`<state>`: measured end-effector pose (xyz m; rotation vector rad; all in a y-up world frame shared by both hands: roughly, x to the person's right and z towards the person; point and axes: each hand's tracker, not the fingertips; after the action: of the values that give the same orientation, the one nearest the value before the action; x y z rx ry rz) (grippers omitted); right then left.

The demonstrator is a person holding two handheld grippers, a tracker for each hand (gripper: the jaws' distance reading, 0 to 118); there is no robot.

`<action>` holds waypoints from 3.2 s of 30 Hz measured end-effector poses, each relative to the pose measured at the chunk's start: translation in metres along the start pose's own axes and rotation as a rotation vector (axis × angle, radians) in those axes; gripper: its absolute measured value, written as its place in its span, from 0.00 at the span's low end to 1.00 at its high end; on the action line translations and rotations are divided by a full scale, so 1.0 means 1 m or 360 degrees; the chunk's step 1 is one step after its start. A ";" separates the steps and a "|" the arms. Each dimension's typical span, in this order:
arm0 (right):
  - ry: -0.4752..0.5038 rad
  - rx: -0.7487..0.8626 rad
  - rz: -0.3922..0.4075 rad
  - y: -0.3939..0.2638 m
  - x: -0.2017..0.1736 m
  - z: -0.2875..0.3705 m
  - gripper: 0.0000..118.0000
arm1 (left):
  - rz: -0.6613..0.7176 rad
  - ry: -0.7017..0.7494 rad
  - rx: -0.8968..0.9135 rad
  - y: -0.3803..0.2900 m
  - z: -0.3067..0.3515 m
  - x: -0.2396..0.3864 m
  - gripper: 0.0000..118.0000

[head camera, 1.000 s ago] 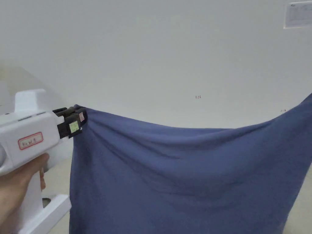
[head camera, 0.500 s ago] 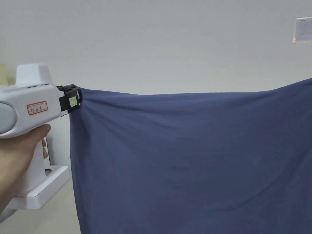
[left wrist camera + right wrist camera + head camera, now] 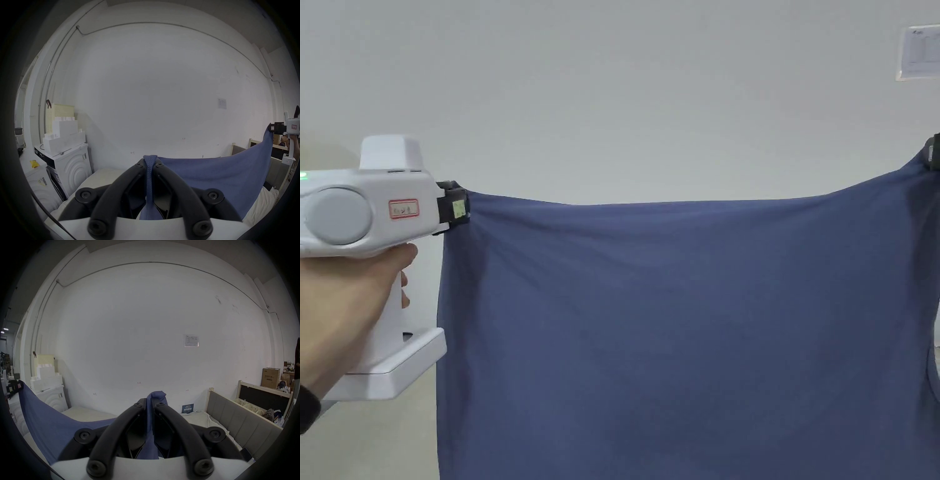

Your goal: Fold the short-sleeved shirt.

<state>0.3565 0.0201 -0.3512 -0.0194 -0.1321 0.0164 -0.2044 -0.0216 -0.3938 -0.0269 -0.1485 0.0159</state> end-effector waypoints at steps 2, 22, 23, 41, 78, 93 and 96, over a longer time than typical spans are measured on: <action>-0.0012 -0.0011 0.0058 -0.003 -0.004 -0.027 0.03 | -0.0013 -0.0002 0.0012 -0.002 -0.027 0.000 0.05; -0.0154 -0.0131 0.0168 0.021 -0.040 -0.207 0.03 | -0.0127 0.0071 -0.0131 0.002 -0.195 -0.014 0.05; -0.0151 -0.0124 0.0155 0.017 -0.042 -0.211 0.03 | -0.0121 0.0080 -0.0150 0.001 -0.198 -0.015 0.05; 0.0029 -0.0601 -0.0238 -0.290 -0.016 -0.135 0.03 | 0.0325 -0.0115 -0.0640 -0.292 -0.140 -0.002 0.05; -0.0251 -0.0794 -0.0441 -0.454 0.027 0.281 0.81 | 0.0366 0.0175 -0.0917 -0.418 0.246 -0.031 0.82; 0.0156 -0.0522 -0.0372 -0.368 -0.041 0.244 0.80 | 0.0367 -0.0110 -0.0375 -0.309 0.223 0.029 0.86; 0.0170 -0.0522 -0.0342 -0.368 -0.052 0.243 0.80 | 0.0357 -0.0132 -0.0339 -0.306 0.226 0.036 0.69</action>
<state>0.2786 -0.3440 -0.1094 -0.3332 -0.0284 -0.2208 -0.1980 -0.3212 -0.1565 -0.2559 -0.2291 0.2251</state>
